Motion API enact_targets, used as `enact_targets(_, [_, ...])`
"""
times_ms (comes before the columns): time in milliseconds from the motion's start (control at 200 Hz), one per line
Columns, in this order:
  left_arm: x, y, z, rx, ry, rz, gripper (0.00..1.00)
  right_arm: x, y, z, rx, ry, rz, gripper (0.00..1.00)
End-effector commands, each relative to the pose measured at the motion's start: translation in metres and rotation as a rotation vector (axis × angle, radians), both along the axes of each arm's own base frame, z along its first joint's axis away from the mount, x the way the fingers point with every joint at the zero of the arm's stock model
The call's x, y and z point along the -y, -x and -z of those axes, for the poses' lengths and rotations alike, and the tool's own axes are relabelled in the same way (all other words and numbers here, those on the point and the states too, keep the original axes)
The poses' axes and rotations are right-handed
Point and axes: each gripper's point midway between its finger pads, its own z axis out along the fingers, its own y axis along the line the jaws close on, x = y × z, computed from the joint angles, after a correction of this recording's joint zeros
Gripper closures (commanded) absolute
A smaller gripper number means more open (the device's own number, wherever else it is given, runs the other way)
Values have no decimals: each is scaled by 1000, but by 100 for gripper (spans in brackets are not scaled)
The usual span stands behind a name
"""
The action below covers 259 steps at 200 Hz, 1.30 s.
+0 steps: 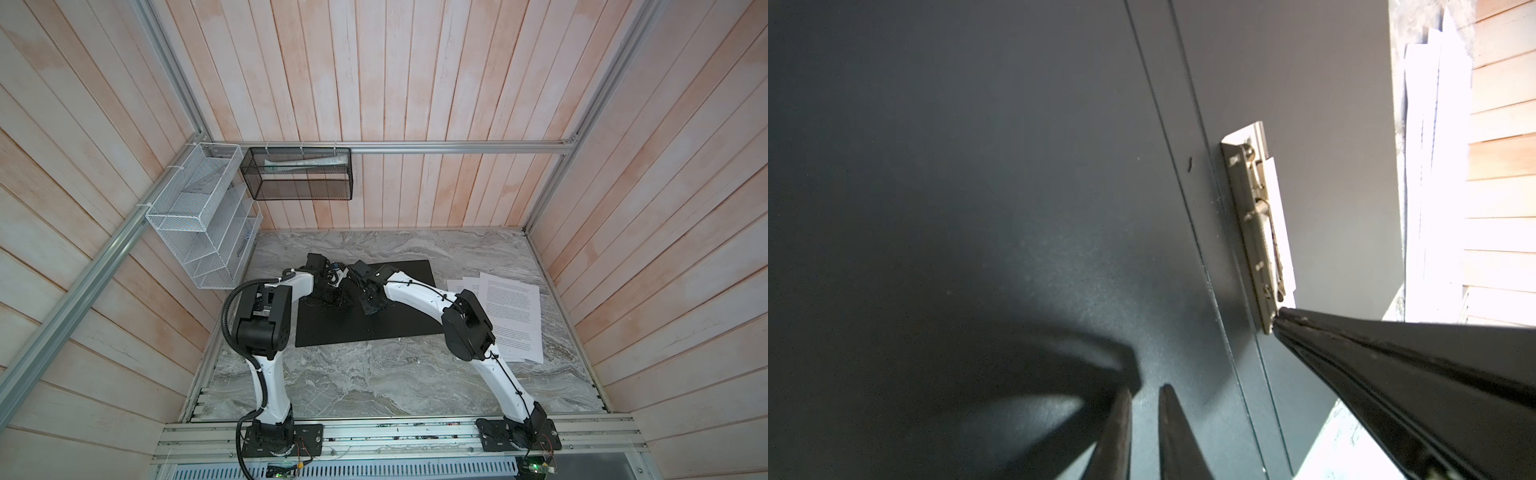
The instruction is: Put the files into the folder
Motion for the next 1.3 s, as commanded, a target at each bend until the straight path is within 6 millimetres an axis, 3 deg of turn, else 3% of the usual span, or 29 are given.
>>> enact_targets(0, [-11,10,27,-78,-57,-5,83,41,26,67,-145,199,15,94])
enact_targets(861, [-12,14,30,-130,-47,-11,83,19,-2,24,-26,137,4,94])
enact_targets(1291, [-11,17,31,-155,-45,-8,82,18,18,30,-88,143,-11,92])
